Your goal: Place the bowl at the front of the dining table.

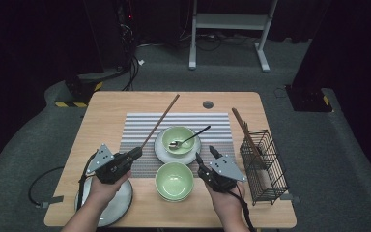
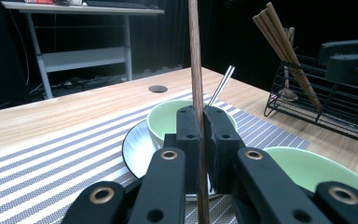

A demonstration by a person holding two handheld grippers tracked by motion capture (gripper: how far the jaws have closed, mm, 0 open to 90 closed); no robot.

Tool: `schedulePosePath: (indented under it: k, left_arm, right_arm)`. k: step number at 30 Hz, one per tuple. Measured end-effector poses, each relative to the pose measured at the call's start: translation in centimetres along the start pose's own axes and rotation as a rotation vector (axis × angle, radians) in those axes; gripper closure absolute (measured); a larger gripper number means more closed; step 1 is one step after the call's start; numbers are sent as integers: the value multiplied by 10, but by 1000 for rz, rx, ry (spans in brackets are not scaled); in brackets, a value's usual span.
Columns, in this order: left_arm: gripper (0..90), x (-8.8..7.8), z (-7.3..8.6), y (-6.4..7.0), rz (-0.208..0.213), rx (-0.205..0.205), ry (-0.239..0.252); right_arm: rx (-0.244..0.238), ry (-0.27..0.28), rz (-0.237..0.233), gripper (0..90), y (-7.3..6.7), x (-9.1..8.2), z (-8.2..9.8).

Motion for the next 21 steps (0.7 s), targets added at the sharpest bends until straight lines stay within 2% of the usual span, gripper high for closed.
schedulePosePath:
  k: [7,21]
  left_arm:
    - [847,4,2,-2,-15,1,-19]
    - [847,13,8,-9,-39,-8,-61]
  right_arm:
    - [-7,-31,21,489,7,-3,18]
    - [-22,-50,70,468,22,-4,45]
Point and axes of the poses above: each handheld gripper's, and its own axes: x roughly forward along the jaws, z roughly out of its underside, y roughly to its right, the point moved 8 cm from there along x, roughly forward along the jaws, and after that the axes turned 10 degrees about x, right-handed, at the moved point
